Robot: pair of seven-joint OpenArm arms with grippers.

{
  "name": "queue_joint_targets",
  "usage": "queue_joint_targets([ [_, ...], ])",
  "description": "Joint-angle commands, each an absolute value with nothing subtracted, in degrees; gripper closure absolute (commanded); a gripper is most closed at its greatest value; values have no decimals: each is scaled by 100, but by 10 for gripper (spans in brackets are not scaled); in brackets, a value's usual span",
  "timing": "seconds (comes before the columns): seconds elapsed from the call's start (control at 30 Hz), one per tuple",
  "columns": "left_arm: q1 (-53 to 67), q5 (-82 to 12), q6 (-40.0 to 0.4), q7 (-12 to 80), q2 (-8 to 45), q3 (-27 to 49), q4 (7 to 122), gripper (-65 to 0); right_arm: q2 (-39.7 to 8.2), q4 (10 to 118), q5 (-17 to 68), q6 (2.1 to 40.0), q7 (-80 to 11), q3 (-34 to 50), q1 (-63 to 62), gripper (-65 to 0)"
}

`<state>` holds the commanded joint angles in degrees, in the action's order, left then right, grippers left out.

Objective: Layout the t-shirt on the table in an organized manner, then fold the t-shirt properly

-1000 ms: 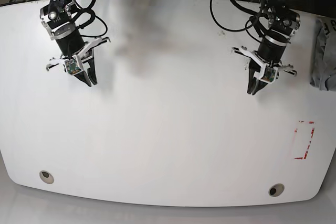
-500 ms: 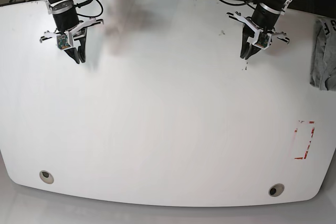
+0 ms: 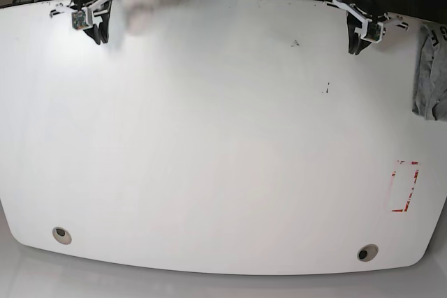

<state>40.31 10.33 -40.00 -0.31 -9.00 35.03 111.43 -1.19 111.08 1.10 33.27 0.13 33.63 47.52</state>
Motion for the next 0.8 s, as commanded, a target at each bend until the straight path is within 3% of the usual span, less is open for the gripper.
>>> queue_joint_targets([
  [0.23,4848,664,-4000,-31,-900,3486,11125,-32,-92,11125,998,3336,13,3354,5692,-66],
  [0.5,5569,207,-4000,-31,-900,3468,11099,-32,-66,10967,1077,3336,13,3310,6255,-66],
  [0.8,6070,207,-4000,-31,-900,3451,10607,-32,-13,9868,1042,3345,13,2914,6712,-66],
])
